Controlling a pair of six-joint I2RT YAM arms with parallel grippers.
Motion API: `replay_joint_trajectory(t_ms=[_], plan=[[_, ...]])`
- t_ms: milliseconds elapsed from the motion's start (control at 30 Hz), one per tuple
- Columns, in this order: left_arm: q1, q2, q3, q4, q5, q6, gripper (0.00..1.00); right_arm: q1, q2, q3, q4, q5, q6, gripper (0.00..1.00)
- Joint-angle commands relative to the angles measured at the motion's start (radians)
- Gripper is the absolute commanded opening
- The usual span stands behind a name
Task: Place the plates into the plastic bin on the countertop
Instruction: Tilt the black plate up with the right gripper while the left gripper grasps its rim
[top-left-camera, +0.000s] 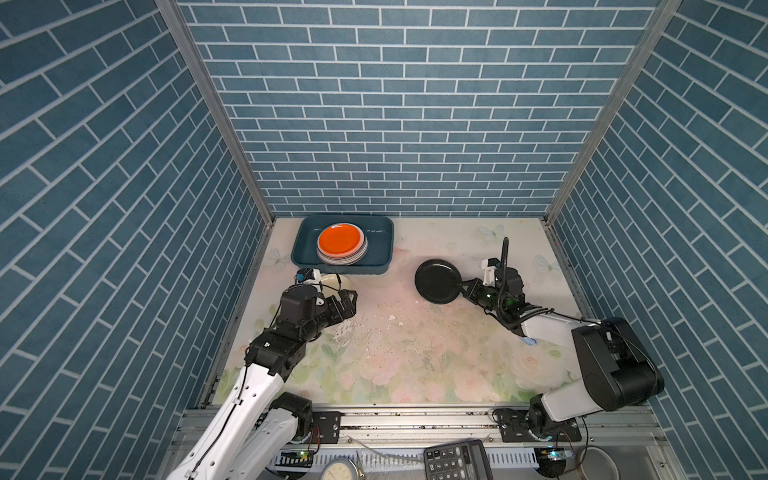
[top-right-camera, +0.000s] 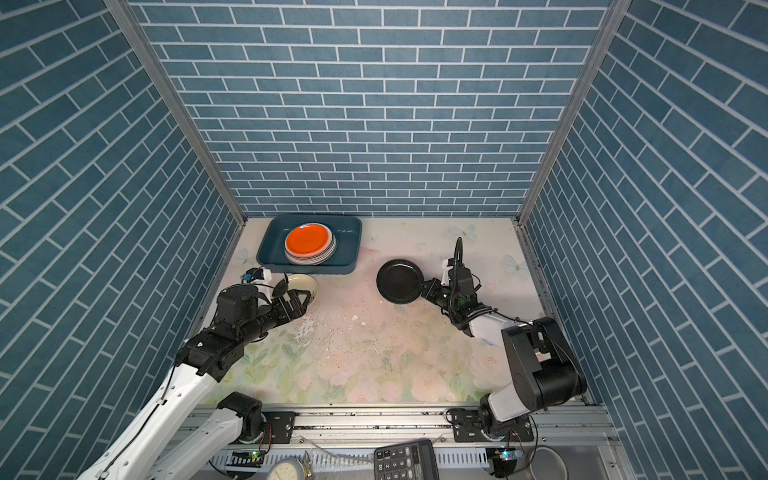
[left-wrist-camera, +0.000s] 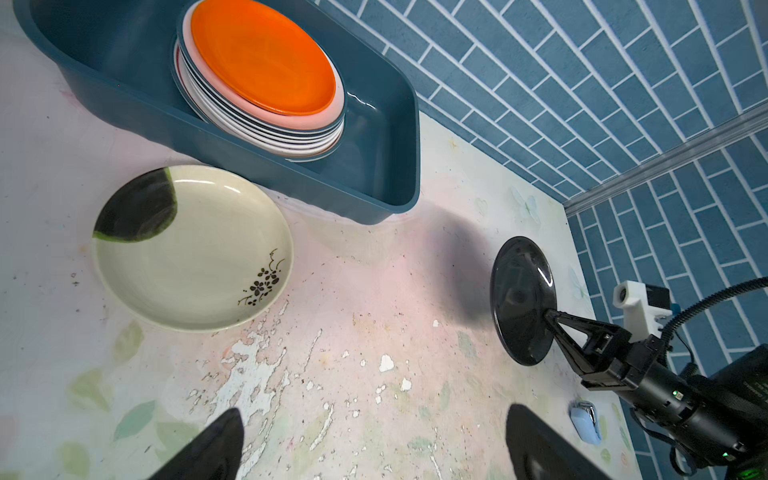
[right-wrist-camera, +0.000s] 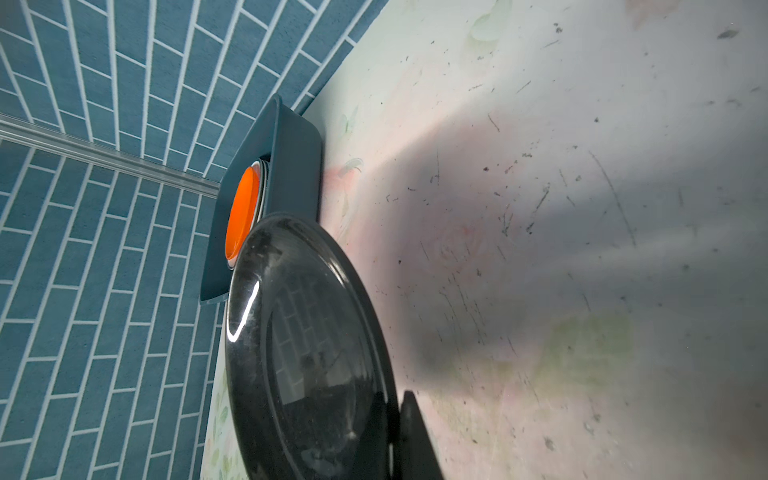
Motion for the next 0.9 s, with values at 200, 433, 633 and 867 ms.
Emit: replay_joint_trajectory(t_ms=[200,433,633,867], plan=[[-0.042,0.002,-0.016,0.075,0.07,-0.035,1.0,0.048,-0.112,-0.062,-0.037,0.05,0.033,0.0],[-0.168,0.028,-0.022,0.111,0.049,-0.057,0.99,0.097,-0.145,-0.085,-0.079,0.097,0.033,0.0],[-0.284,0.066,-0.02,0.151,0.0,-0.063,1.0,0.133,-0.124,-0.094,-0.036,0.093,0.061,0.0],[-0.357,0.124,-0.042,0.233,-0.011,-0.078,1.0,0.17,-0.141,-0.111,0.014,0.056,0.114,0.0]])
